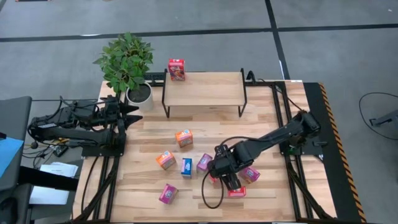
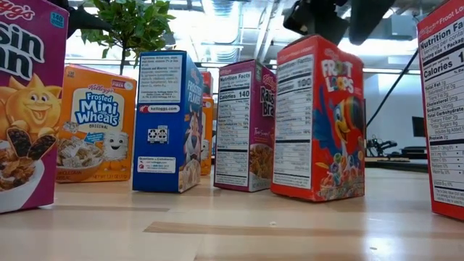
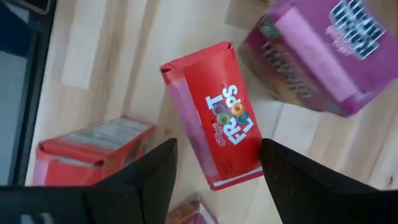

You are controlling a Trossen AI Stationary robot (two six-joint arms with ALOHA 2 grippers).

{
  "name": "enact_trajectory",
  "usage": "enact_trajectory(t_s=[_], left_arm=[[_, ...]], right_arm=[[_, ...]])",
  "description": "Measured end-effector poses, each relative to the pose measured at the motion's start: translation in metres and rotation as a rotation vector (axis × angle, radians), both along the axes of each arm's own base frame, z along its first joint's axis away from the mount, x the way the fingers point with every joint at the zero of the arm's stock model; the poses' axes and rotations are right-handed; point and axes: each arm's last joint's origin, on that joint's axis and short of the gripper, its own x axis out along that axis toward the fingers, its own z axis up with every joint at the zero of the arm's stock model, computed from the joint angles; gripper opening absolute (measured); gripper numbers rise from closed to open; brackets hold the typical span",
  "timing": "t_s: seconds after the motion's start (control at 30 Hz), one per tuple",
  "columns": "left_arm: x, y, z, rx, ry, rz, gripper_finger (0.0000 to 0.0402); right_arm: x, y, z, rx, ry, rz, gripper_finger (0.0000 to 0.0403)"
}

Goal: Stack cereal on shelf
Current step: Put the top red cereal box on the shelf aligned with the other red cereal box on the shelf

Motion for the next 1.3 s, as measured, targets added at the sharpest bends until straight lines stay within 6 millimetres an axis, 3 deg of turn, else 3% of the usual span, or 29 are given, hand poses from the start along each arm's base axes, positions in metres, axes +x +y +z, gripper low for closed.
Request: enact_trajectory(t_s=[0.47, 0.83, 1.3], left_arm=[[-0.0004, 0.0008, 0.0002, 0.006, -0.001, 0.028, 0.029], [-0.0003, 0.0008, 0.0001, 0.005, -0.001, 0.028, 0.029], [-0.0003, 0.0006, 0.0002, 0.003, -0.001, 0.022, 0.029]], right_arm=[[0.0061, 0.0016, -0.0088, -0.046, -0.014, 0.031, 0.0255], [0.0017, -0.0003, -0.0024, -0.048, -0.021, 0.088, 0.0257], [0.0028, -0.0026, -0.0023, -0.065, -0.03, 0.126, 0.0301]])
